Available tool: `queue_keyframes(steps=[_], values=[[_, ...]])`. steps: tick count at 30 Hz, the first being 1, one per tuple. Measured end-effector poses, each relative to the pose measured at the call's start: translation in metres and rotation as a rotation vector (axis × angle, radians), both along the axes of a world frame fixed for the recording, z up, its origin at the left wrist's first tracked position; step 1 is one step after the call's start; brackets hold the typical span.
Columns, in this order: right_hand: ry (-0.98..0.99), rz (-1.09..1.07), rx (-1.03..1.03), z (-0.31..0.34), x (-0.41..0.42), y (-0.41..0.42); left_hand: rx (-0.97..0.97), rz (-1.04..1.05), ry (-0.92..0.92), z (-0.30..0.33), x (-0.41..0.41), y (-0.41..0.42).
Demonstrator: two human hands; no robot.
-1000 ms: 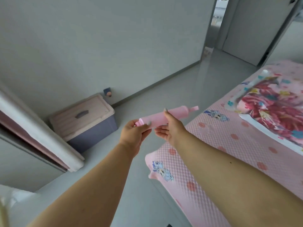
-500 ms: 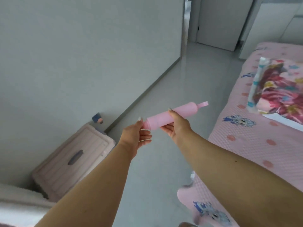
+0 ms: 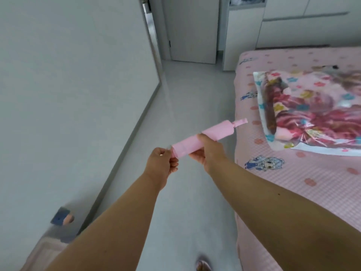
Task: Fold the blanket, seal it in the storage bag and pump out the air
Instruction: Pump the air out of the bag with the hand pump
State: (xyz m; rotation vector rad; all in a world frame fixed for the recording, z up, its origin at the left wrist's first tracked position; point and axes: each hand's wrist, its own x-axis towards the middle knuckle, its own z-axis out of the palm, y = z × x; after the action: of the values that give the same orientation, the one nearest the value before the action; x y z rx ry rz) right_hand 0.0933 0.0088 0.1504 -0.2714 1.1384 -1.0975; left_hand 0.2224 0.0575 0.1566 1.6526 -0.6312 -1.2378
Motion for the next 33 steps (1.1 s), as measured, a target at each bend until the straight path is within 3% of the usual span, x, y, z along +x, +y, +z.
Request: queue_keyframes(steps=[9,22,28,33], values=[[-0.005,-0.350,-0.006,0.005,-0.075,-0.138,-0.003,-0.369,0.020,0.010,-0.064,-0.177],[0.181,-0.776,0.073,0.007,-0.192,-0.346,0.026,-0.870,-0.068,0.012,-0.185,-0.467],[0.324,-1.022,0.127,0.003,-0.264,-0.384,0.031,-1.082,-0.188,0.004,-0.269,-0.543],[0.473,-1.279,0.229,-0.008,-0.338,-0.398,0.041,-1.242,-0.159,-0.002,-0.358,-0.579]])
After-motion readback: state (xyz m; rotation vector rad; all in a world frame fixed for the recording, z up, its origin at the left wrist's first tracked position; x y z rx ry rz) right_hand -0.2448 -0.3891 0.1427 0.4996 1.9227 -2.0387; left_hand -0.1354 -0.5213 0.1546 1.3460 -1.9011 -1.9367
